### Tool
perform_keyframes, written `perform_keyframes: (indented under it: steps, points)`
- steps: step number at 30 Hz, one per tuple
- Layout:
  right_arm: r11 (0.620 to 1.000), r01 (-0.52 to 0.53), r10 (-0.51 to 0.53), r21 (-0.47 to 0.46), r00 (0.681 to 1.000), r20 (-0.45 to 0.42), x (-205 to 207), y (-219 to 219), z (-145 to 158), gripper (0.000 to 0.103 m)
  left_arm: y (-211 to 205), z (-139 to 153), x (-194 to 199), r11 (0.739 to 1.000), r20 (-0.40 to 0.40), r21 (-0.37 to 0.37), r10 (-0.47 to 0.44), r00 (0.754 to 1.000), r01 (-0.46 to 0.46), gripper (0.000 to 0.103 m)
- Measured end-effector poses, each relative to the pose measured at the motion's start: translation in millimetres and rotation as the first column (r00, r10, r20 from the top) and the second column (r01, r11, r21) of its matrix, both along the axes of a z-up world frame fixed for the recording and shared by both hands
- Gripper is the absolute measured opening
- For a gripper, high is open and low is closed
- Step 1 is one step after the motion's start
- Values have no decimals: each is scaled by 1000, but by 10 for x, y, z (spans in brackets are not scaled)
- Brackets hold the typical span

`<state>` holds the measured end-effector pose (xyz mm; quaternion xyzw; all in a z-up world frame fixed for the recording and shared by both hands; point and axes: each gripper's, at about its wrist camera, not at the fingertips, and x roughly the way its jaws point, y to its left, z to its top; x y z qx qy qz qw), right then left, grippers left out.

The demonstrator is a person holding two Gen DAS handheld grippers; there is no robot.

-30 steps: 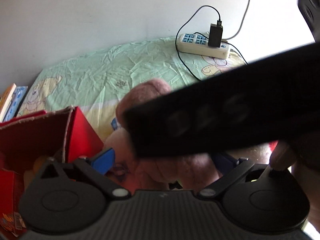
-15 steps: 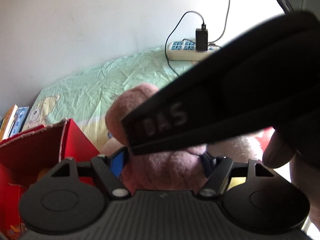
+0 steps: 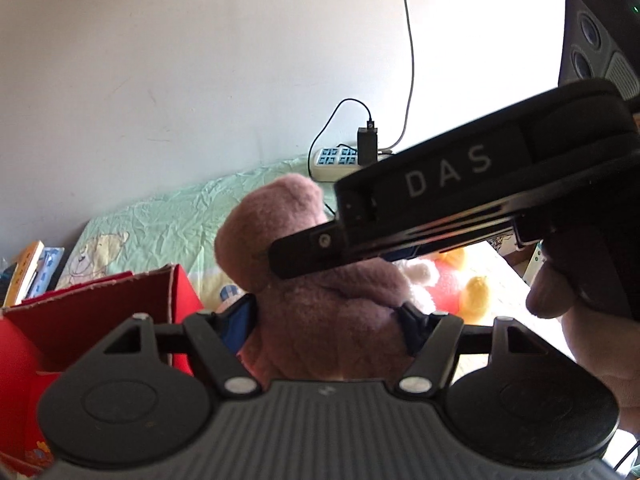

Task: Organize objects
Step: 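Close the right gripper on the mauve teddy bear and lift it, then carry the mauve teddy bear over the red box and lower it inside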

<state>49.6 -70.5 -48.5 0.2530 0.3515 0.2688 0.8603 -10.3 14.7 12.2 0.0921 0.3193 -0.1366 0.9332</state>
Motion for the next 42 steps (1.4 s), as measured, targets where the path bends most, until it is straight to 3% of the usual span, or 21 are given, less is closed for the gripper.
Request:
perform_keyframes:
  steps: [4, 13, 15, 22, 30, 36, 42]
  points:
    - [1000, 3, -3, 18, 1000, -29, -66, 37, -85, 36, 189, -10, -203, 1000, -34, -5, 11, 999, -11, 69]
    - [998, 30, -24, 61, 995, -96, -265, 14, -255, 33, 111, -113, -399, 1000, -142, -17, 8, 990, -11, 67]
    - [996, 36, -29, 76, 995, -97, -302, 23, -245, 32, 221, -160, -249, 1000, -142, -9, 4, 990, -5, 67]
    - [994, 78, -74, 70, 995, -61, -384, 83, -94, 32, 222, 60, -366, 999, -120, -19, -32, 992, 30, 67]
    - [980, 184, -184, 78, 983, -2, -364, 264, 91, 32, 478, 270, -227, 991, -71, -40, -131, 989, 129, 66]
    - [974, 211, -216, 78, 975, 56, -246, 594, 299, 32, 862, 470, -162, 983, -16, -65, -176, 984, 174, 66]
    - [982, 166, -176, 92, 978, 112, 12, 1100, 462, 32, 1443, 646, -92, 985, 42, -87, -147, 988, 151, 66]
